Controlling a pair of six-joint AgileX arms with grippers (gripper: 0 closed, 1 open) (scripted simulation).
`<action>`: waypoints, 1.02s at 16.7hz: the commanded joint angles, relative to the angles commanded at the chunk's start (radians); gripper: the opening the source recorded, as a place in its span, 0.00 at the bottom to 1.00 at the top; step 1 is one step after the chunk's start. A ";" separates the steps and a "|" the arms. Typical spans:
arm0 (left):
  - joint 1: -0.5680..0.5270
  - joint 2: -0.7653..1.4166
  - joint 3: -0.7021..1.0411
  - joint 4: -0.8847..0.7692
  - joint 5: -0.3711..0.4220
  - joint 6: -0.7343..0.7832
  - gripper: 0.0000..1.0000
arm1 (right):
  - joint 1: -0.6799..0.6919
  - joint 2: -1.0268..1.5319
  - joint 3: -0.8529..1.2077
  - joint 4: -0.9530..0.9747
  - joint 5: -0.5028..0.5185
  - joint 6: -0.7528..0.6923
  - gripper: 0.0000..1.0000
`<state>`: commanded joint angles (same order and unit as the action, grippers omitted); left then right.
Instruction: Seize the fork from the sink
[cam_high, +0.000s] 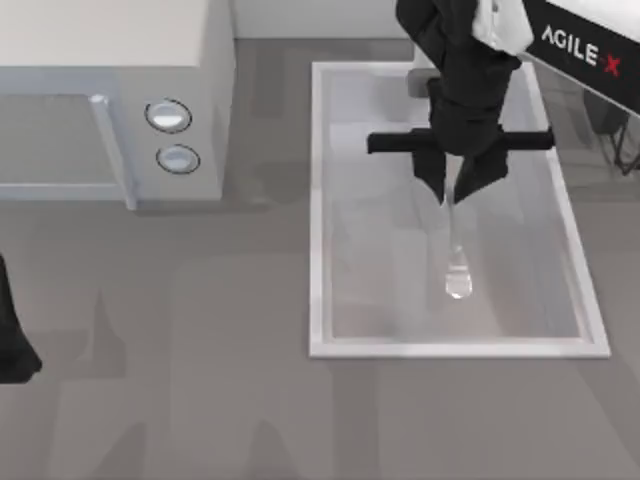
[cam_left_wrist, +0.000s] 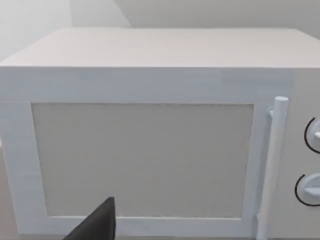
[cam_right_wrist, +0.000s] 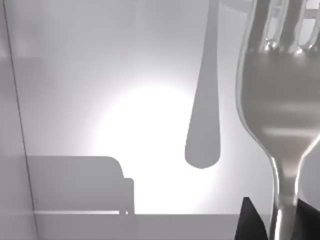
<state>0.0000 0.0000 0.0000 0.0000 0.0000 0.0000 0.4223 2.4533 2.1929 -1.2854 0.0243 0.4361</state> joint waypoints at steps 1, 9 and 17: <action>0.000 0.000 0.000 0.000 0.000 0.000 1.00 | -0.001 -0.013 0.021 -0.027 0.000 -0.001 0.00; 0.000 0.000 0.000 0.000 0.000 0.000 1.00 | -0.028 -0.059 0.000 -0.046 -0.002 -0.028 0.00; 0.000 0.000 0.000 0.000 0.000 0.000 1.00 | -0.319 -0.534 -0.484 -0.061 -0.016 -0.320 0.00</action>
<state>0.0000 0.0000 0.0000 0.0000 0.0000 0.0000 0.1035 1.9193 1.7088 -1.3468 0.0079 0.1160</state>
